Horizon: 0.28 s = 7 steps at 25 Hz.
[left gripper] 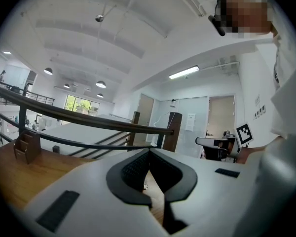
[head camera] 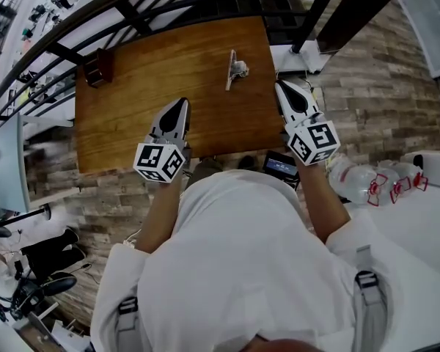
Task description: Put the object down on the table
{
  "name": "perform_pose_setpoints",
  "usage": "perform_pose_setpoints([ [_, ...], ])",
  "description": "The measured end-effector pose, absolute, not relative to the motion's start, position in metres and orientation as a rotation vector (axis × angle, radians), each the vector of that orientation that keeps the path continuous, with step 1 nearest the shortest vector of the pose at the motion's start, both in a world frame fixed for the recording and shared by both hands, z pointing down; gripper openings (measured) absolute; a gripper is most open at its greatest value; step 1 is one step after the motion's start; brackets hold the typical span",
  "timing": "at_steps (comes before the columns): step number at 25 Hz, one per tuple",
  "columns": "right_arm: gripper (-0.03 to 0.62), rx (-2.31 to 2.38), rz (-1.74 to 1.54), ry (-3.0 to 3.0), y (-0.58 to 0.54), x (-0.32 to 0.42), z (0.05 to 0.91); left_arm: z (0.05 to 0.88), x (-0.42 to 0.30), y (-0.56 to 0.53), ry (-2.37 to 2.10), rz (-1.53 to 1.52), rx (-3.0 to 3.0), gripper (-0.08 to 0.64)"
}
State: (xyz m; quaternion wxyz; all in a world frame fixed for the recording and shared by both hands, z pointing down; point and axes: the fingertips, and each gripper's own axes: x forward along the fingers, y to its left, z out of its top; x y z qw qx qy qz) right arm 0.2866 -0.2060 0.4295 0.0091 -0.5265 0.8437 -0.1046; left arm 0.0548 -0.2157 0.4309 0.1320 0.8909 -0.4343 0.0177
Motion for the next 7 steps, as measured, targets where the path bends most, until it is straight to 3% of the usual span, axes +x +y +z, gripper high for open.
perform_pose_setpoints([
  [7, 0.025, -1.596, -0.359, 2.629, -0.2050, 0.2970, 0.4412, 0.4404, 0.0660, -0.2105, -1.228, 0.062, 2.588, 0.015],
])
